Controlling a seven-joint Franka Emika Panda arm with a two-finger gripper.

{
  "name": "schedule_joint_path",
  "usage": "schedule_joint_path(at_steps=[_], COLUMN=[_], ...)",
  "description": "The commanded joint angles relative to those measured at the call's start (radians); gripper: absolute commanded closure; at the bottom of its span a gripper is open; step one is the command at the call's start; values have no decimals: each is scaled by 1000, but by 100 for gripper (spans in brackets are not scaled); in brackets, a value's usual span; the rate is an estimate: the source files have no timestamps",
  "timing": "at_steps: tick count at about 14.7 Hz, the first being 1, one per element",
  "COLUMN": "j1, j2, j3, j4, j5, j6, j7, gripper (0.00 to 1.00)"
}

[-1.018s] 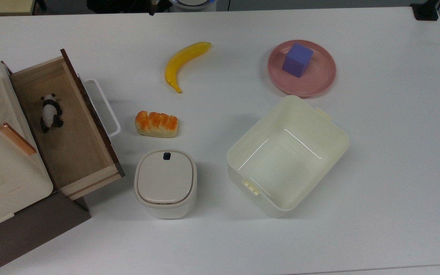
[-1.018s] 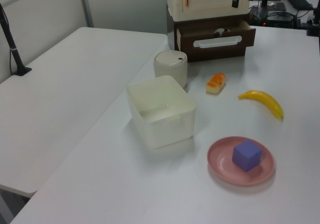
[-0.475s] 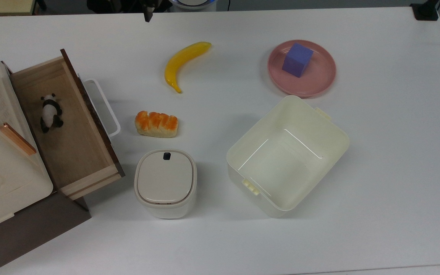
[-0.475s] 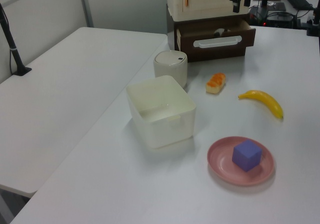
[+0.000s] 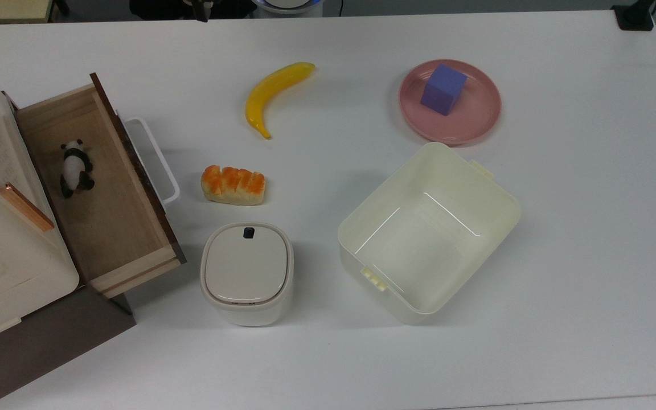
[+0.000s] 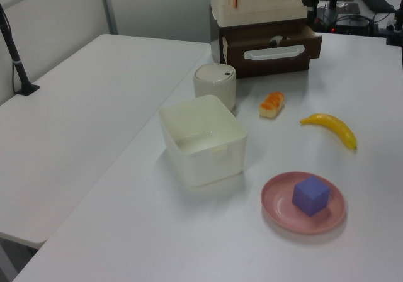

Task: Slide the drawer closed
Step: 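Move the gripper toward the open wooden drawer's front panel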

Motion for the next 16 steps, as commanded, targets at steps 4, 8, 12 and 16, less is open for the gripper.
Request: schedule_joint_path(at_steps=[4, 8, 12, 16], j1=[24, 25, 24, 14], j2=[96, 125, 184, 250], j3=[-5, -5, -5, -8], j4=[-11, -28, -37, -35], j5=[-115, -142, -185, -234], j6=[-4, 71, 129, 186], j7=[-34, -34, -31, -30], gripper=[100, 100, 100, 100])
